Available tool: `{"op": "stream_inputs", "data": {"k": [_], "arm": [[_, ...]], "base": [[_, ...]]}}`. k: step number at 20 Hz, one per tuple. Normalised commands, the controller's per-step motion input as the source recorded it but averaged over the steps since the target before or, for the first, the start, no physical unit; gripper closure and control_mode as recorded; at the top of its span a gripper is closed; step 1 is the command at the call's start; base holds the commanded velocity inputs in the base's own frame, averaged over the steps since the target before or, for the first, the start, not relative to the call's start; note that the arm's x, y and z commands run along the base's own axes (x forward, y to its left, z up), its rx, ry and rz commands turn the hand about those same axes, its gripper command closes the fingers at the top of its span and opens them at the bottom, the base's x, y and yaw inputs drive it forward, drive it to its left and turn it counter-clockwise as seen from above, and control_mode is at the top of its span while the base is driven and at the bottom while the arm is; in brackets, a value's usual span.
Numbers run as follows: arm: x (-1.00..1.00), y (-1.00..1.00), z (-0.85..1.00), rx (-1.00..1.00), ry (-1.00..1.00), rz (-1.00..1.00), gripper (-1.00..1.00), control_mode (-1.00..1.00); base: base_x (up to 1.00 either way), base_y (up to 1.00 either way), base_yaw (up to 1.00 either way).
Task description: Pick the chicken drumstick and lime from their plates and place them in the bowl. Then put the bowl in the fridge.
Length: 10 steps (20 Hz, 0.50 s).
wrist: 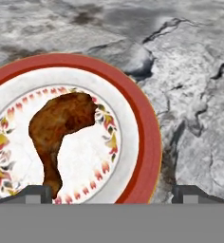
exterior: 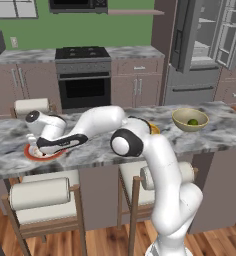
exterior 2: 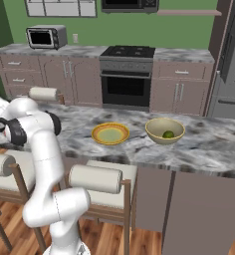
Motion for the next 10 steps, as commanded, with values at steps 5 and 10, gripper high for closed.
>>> {"op": "stream_inputs", "data": {"k": [5,10], "arm": [[0.33,0.2,0.0,0.0,0.12,0.08,-1.0,-1.0],[0.27,0.3,0.0,0.0,0.13,0.08,-1.0,-1.0]], "base": [[0.0,0.0,0.0],[0.0,0.0,0.0]]}}
